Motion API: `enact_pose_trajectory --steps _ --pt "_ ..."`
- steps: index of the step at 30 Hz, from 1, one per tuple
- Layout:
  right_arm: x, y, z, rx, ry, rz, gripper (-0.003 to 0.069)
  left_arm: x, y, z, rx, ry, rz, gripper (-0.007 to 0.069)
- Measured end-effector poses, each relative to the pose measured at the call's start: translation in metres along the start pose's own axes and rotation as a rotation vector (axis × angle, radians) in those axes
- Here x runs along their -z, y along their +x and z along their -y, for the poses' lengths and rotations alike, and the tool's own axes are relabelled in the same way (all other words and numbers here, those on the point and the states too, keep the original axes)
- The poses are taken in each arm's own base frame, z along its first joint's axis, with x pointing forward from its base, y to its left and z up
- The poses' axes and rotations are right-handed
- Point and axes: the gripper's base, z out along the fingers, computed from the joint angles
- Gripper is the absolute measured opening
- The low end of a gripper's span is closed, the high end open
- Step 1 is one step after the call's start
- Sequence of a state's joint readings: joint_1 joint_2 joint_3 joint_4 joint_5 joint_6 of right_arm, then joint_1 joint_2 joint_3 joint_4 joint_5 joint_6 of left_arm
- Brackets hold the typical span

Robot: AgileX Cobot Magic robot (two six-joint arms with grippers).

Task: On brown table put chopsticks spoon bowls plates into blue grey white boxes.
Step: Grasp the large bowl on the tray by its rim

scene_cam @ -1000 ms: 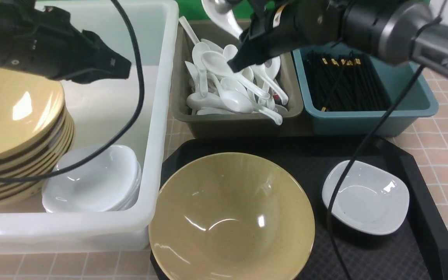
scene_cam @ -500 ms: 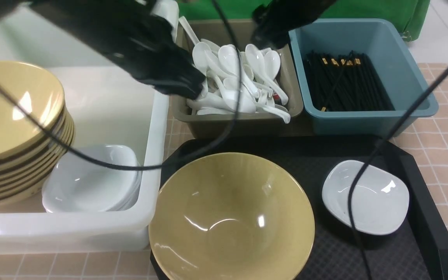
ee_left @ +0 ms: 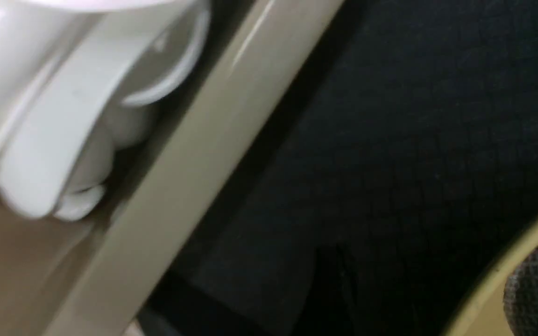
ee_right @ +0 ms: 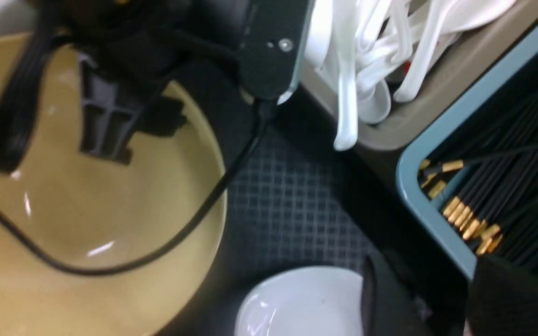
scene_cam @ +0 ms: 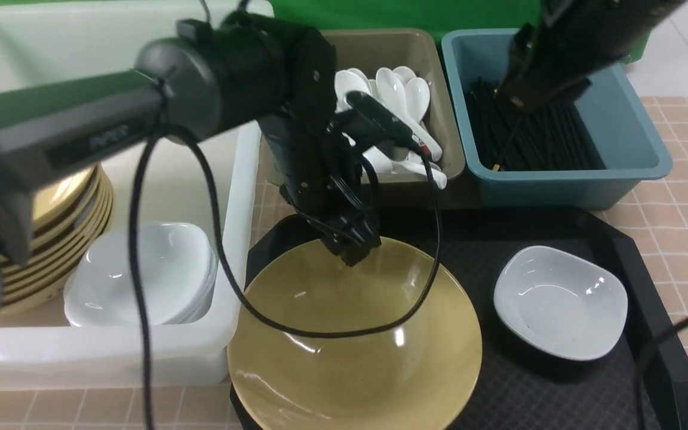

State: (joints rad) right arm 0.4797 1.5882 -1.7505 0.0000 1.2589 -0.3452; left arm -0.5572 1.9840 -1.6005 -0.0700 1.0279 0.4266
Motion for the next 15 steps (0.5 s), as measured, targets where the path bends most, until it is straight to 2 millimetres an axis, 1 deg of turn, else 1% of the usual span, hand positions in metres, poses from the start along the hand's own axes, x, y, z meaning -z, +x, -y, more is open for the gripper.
enact_pose_trajectory --steps 3,6,7,9,10,11,14,15 --pt "0.003 0.002 -0.001 0.000 0.001 0.001 0.0242 -0.009 0.000 0.002 0.010 0.027 -0.024 0.0406" --pt "0.003 0.002 -0.001 0.000 0.001 0.003 0.0232 -0.016 0.003 0.004 0.021 0.064 -0.062 0.0391" --pt "0.003 0.002 -0.001 0.001 0.001 0.002 0.0230 -0.020 0.005 0.006 0.025 0.085 -0.094 0.0346" --pt "0.003 0.002 -0.001 0.002 0.001 0.002 0.0230 -0.020 0.006 0.006 0.024 0.091 -0.109 0.0299" --pt "0.003 0.002 -0.001 0.008 0.001 0.002 0.0230 -0.018 0.009 0.008 0.030 0.112 -0.136 0.0216" --pt "0.003 0.002 -0.001 0.014 0.001 0.002 0.0229 -0.015 0.010 0.009 0.038 0.121 -0.142 0.0163" --pt "0.003 0.002 -0.001 0.024 -0.004 0.004 0.0220 -0.002 0.008 0.014 0.090 0.164 -0.109 0.0066" --pt "0.004 0.002 -0.001 0.024 -0.005 0.005 0.0212 0.004 0.008 0.016 0.097 0.171 -0.094 0.0045"
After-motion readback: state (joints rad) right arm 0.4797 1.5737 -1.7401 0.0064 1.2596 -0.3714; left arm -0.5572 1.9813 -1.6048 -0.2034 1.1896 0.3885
